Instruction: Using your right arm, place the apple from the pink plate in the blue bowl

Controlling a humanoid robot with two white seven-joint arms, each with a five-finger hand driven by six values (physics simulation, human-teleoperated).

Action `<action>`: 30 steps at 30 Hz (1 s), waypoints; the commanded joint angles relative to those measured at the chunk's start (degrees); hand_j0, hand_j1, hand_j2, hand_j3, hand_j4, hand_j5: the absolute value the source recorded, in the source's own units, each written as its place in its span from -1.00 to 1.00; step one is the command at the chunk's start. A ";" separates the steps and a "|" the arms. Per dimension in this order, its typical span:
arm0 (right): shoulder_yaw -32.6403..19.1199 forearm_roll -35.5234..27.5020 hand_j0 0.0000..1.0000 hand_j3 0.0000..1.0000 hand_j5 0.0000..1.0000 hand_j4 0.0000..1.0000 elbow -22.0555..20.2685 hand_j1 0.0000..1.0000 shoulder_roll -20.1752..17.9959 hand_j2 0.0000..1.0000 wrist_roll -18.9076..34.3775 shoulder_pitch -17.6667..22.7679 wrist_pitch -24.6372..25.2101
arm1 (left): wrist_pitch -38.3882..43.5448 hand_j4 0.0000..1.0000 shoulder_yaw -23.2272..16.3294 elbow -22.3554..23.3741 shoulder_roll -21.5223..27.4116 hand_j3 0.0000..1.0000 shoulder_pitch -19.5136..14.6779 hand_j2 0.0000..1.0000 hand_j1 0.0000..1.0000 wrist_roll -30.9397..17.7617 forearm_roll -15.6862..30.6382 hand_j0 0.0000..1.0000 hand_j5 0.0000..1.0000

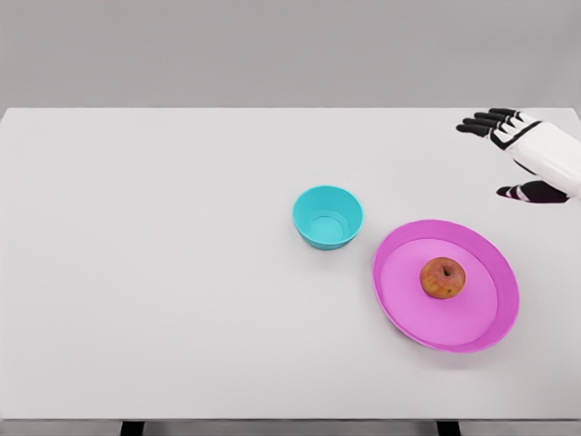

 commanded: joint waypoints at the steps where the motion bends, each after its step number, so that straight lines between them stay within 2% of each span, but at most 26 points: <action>1: 0.13 -0.33 1.00 1.00 1.00 1.00 -0.39 1.00 -0.08 1.00 -0.03 0.00 0.02 | 0.00 1.00 0.00 0.02 0.00 1.00 0.00 1.00 1.00 0.00 -0.01 1.00 1.00; 5: -0.05 -0.16 1.00 1.00 1.00 1.00 0.14 1.00 -1.58 1.00 0.14 0.70 0.02 | 0.00 1.00 0.00 0.02 0.00 1.00 0.00 1.00 1.00 0.00 -0.01 1.00 1.00; 6: 0.04 -0.07 1.00 1.00 1.00 1.00 -1.27 1.00 -2.98 1.00 5.31 1.05 0.02 | 0.00 1.00 0.00 0.02 0.00 1.00 0.00 1.00 1.00 0.00 -0.01 1.00 1.00; 7: 0.04 -0.16 1.00 1.00 1.00 1.00 -5.48 1.00 -3.95 1.00 12.35 1.14 0.02 | 0.00 1.00 0.00 0.02 0.00 1.00 0.00 1.00 1.00 0.00 -0.01 1.00 1.00; 9: -0.14 -0.51 1.00 1.00 1.00 1.00 -9.00 1.00 -5.44 1.00 20.44 0.97 0.02 | 0.00 1.00 0.00 0.02 0.00 1.00 0.00 1.00 1.00 0.00 -0.01 1.00 1.00; 12: -0.05 -0.51 1.00 1.00 1.00 1.00 -10.41 1.00 -6.24 1.00 24.48 1.14 0.02 | 0.00 1.00 0.00 0.02 0.00 1.00 0.00 1.00 1.00 0.00 -0.01 1.00 1.00; 13: 0.13 -0.51 1.00 1.00 1.00 1.00 -12.17 1.00 -6.32 1.00 25.81 1.23 0.02 | 0.00 1.00 0.00 0.02 0.00 1.00 0.00 1.00 1.00 0.00 -0.01 1.00 1.00; 18: 0.48 -0.33 1.00 1.00 1.00 1.00 -12.43 1.00 -6.06 1.00 26.69 4.83 0.02 | 0.00 1.00 0.00 0.02 0.00 1.00 0.00 1.00 1.00 0.00 -0.01 1.00 1.00; 30: 3.64 0.64 1.00 1.00 1.00 1.00 -10.24 1.00 -1.49 1.00 28.18 4.22 0.02 | 0.00 1.00 0.00 -0.06 0.00 1.00 0.00 1.00 1.00 0.00 -0.01 1.00 1.00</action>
